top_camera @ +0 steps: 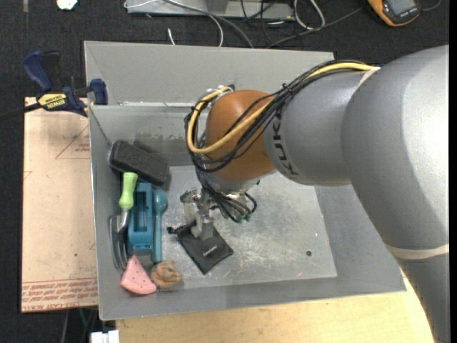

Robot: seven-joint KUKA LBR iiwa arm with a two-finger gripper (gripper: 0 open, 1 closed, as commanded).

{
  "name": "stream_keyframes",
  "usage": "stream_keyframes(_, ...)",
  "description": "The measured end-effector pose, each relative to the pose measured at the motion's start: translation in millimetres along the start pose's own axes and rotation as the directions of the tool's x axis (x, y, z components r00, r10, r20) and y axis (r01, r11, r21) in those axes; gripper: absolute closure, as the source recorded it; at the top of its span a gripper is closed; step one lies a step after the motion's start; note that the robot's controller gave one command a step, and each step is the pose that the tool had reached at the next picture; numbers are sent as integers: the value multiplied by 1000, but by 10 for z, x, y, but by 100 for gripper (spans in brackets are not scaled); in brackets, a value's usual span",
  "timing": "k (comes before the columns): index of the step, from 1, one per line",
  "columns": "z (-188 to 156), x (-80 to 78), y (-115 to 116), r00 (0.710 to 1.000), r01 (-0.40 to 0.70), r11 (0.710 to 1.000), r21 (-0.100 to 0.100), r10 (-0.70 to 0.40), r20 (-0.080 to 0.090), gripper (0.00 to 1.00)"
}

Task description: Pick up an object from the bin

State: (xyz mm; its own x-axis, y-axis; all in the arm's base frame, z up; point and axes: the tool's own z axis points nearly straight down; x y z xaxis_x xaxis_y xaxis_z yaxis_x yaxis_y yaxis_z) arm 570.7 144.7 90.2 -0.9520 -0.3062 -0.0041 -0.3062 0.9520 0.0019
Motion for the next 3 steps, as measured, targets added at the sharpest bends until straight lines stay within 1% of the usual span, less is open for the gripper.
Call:
stream_keyframes(1, -217, -33, 0, 1000, 0, 1000, 1, 0, 11, 100)
stream_keyframes(2, -258, -26, 2, 1000, 0, 1000, 0, 0, 9, 100)
stream_keyframes(3, -725, -28, 6, 1000, -1, 1000, 0, 1, 9, 100)
